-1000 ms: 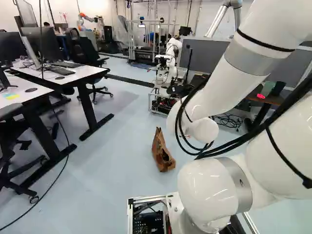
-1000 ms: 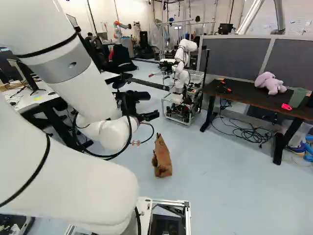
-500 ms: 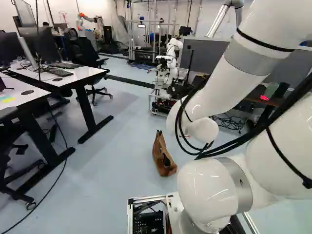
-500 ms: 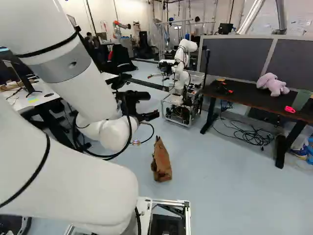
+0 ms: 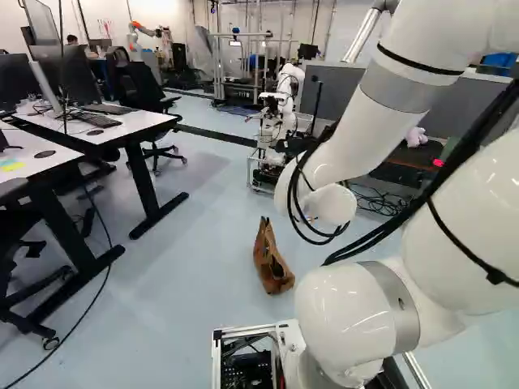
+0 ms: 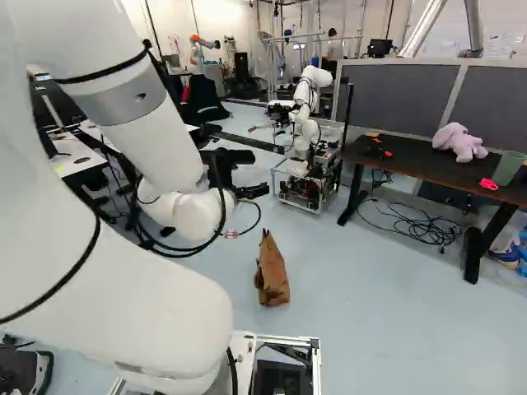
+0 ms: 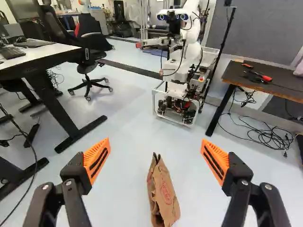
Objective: Pick up the bag on the ground and place it on the table
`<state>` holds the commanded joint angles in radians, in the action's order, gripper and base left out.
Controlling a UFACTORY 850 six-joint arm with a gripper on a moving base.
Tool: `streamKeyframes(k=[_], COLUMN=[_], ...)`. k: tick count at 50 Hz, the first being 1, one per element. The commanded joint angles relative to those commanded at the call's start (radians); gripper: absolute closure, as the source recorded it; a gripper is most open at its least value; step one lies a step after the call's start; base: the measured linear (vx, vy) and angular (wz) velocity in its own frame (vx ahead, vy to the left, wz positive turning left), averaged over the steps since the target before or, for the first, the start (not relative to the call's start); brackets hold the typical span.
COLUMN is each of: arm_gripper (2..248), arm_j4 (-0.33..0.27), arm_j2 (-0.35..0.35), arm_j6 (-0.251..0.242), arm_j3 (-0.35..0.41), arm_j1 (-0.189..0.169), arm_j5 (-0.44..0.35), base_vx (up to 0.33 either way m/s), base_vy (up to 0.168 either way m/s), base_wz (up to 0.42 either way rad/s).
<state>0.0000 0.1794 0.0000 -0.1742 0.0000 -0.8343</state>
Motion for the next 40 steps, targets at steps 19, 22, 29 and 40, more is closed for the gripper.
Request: streamKeyframes(k=[19, 22, 29, 40], arm_gripper=[3, 3, 3, 3], arm_j4=[0.0, 0.0, 0.0, 0.0], arm_j2=[-0.107, -0.127, -0.183, -0.275], arm_j6=[0.0, 0.0, 0.0, 0.0], arm_j3=[-0.1, -0.117, -0.158, -0.224], arm_j1=[0.0, 0.0, 0.0, 0.0], arm_j5=[0.053, 0.061, 0.078, 0.103], base_vx=[0.0, 0.0, 0.0, 0.0], base_vy=[0.0, 0.0, 0.0, 0.0], base_wz=[0.0, 0.0, 0.0, 0.0])
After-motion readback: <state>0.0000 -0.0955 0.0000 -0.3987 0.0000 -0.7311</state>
